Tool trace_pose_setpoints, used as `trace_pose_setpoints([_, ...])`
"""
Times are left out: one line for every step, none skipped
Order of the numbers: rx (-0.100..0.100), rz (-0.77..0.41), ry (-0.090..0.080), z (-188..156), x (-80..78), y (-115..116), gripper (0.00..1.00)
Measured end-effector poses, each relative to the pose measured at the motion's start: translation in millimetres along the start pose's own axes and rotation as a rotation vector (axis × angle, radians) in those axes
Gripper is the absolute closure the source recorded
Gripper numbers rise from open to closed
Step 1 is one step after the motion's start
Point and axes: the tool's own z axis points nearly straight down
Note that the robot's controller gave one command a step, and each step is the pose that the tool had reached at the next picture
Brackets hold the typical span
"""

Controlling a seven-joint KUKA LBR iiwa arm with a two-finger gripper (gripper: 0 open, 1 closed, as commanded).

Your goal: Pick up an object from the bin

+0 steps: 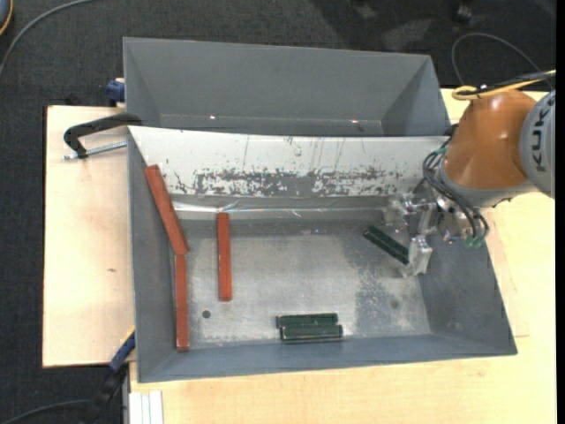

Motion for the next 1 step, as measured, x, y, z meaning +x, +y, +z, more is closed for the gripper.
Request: trace_pose_setpoints([0.000,0.001,0.002,0.1,0.5,-0.4,1.00])
